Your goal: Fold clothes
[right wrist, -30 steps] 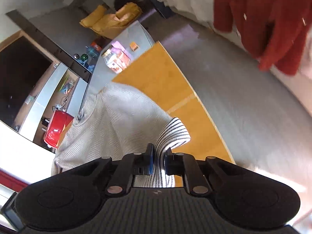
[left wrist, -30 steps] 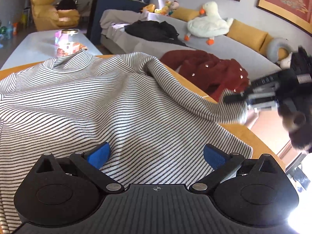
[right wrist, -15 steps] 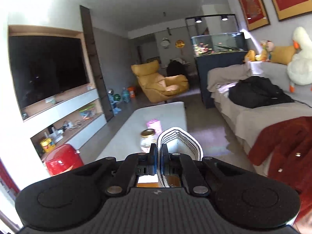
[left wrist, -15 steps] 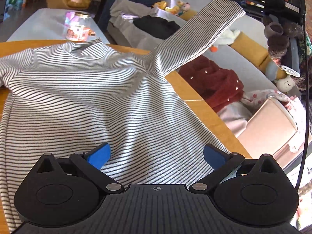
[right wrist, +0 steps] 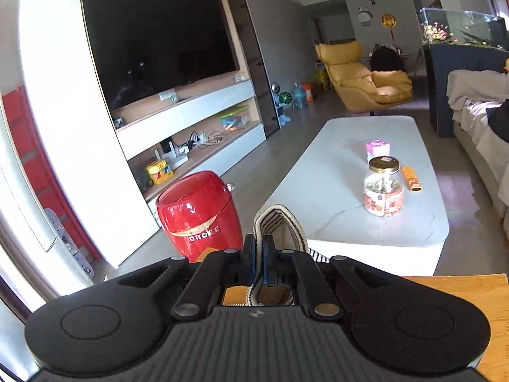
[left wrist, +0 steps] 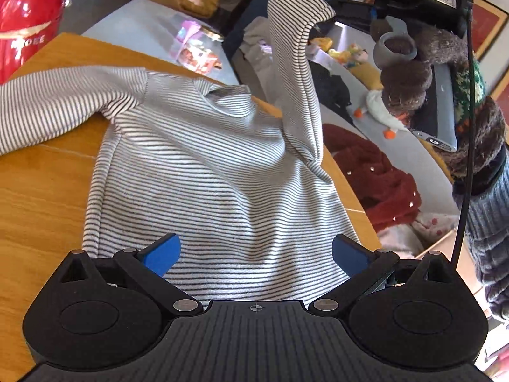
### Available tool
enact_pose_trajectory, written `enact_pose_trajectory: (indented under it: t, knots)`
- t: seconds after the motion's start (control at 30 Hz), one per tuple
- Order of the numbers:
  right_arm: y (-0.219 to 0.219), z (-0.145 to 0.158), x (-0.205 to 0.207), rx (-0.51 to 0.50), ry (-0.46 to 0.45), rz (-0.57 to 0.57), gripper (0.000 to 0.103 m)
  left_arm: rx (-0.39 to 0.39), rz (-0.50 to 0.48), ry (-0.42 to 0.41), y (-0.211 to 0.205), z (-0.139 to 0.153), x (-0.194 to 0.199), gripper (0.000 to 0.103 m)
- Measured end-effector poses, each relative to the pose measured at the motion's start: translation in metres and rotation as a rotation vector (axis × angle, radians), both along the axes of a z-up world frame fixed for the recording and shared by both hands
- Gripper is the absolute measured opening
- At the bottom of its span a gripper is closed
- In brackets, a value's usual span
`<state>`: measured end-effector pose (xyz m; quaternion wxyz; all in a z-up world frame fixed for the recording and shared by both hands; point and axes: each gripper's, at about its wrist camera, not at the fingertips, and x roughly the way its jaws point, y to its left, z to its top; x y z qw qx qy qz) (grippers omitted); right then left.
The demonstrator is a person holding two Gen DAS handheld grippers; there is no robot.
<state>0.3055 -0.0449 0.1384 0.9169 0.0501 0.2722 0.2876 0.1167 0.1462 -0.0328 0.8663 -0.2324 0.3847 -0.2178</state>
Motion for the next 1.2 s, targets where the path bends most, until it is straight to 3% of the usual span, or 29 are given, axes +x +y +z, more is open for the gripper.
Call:
enact_pose_trajectory:
  t: [0.1, 0.2, 0.23, 0.37, 0.6, 0.67, 0.77, 0.87, 1.0, 1.13, 1.2]
  knots:
    - [0.009, -0.007, -0.006, -0.009, -0.022, 0.01, 0.01, -0.029, 0.014, 0.009, 0.003, -0.006, 0.002, 0.103]
    - [0.005, -0.009, -0.012, -0.005, -0.043, 0.016, 0.035, -0.049, 0.023, 0.013, 0.004, -0.007, 0.003, 0.103]
    - [0.002, -0.011, -0.012, -0.011, -0.046, 0.011, 0.039, -0.063, 0.028, 0.02, 0.006, -0.007, 0.004, 0.103]
    - [-0.026, -0.038, -0.012, -0.018, 0.014, -0.046, 0.044, -0.113, 0.041, 0.058, 0.011, -0.008, 0.009, 0.103]
    - [-0.095, -0.15, -0.005, -0.029, 0.265, -0.245, 0.043, -0.076, 0.024, 0.064, 0.007, -0.006, 0.011, 0.103]
    - [-0.102, -0.16, -0.013, -0.01, 0.224, -0.238, 0.04, -0.059, 0.023, 0.062, 0.004, -0.005, 0.011, 0.103]
    - [-0.094, -0.155, -0.02, -0.075, 0.192, -0.219, 0.043, -0.052, 0.026, 0.061, 0.004, -0.004, 0.011, 0.103]
    - [-0.059, -0.135, -0.028, -0.222, 0.09, -0.106, 0.045, -0.049, 0.027, 0.048, 0.003, -0.004, 0.01, 0.103]
    - [-0.006, -0.105, -0.046, -0.3, -0.019, 0.117, 0.045, -0.018, 0.042, 0.017, 0.015, 0.002, 0.001, 0.103]
    - [0.051, -0.088, -0.065, -0.369, -0.122, 0.332, 0.045, 0.101, 0.146, -0.038, 0.045, 0.018, -0.014, 0.103]
    - [0.081, -0.088, -0.075, -0.404, -0.165, 0.442, 0.045, 0.17, 0.146, -0.017, 0.05, 0.016, -0.018, 0.103]
